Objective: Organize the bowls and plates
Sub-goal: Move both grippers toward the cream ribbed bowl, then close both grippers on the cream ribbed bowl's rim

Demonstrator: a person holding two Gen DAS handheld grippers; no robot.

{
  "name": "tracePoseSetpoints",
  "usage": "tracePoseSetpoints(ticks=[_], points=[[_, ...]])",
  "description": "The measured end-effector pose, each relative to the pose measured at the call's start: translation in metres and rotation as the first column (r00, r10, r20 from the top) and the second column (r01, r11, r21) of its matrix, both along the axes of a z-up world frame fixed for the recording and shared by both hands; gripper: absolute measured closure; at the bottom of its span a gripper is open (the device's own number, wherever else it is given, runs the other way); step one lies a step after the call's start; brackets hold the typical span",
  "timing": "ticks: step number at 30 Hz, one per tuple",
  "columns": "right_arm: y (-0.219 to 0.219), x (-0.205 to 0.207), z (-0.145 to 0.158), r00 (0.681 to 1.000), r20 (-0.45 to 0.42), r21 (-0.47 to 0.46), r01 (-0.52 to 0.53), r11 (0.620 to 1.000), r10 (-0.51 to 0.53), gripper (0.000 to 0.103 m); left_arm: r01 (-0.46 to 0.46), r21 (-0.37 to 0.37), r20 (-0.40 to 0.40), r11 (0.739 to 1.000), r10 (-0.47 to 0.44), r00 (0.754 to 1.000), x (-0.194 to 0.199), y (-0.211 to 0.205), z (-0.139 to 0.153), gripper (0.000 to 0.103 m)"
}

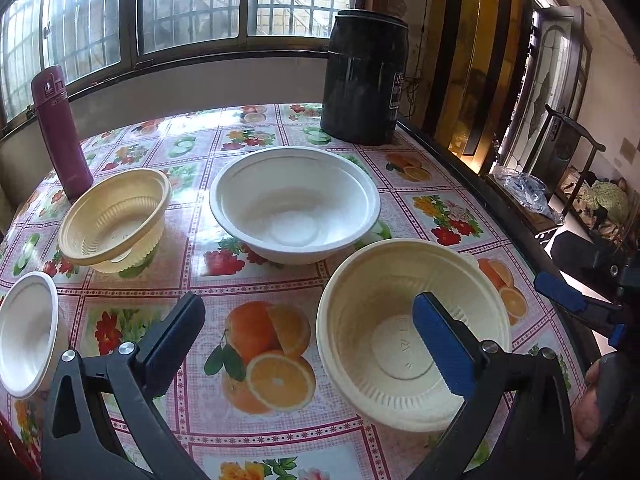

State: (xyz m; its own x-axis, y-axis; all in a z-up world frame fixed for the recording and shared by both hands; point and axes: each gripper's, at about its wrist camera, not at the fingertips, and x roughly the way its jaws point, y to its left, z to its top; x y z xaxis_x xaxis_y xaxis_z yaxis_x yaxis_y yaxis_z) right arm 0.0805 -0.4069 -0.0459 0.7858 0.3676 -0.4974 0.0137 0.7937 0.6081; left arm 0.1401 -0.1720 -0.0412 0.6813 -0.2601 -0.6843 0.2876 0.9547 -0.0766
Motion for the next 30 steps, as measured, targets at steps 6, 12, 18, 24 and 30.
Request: tracePoseSetpoints(ticks=[6, 12, 18, 24, 30], points=[[0.003, 0.005, -0.008, 0.999, -0.037, 0.009, -0.016, 1.0, 0.016, 0.008, 0.002, -0.003, -0.043, 1.0, -0.002, 0.999, 0.004, 0.001, -0.007, 0.0], [-0.002, 0.007, -0.014, 0.998, -0.063, 0.045, -0.005, 0.999, 0.008, 0.015, -0.007, -0.018, -0.094, 1.0, 0.005, 0.996, 0.008, 0.004, -0.015, 0.0], [-0.002, 0.008, -0.017, 0.997, -0.075, 0.059, -0.006, 0.998, 0.01, 0.02, -0.004, -0.002, -0.103, 1.0, 0.004, 0.995, 0.009, 0.003, -0.021, 0.0], [0.0, 0.013, -0.025, 0.993, -0.121, 0.056, -0.003, 0.998, 0.01, 0.03, 0.014, 0.008, -0.11, 1.0, -0.013, 0.994, 0.008, 0.0, -0.024, 0.0], [0.001, 0.013, -0.028, 0.991, -0.134, 0.045, 0.003, 0.999, 0.003, 0.031, 0.028, 0.02, -0.103, 0.999, -0.025, 0.994, 0.006, -0.003, -0.024, 0.0]])
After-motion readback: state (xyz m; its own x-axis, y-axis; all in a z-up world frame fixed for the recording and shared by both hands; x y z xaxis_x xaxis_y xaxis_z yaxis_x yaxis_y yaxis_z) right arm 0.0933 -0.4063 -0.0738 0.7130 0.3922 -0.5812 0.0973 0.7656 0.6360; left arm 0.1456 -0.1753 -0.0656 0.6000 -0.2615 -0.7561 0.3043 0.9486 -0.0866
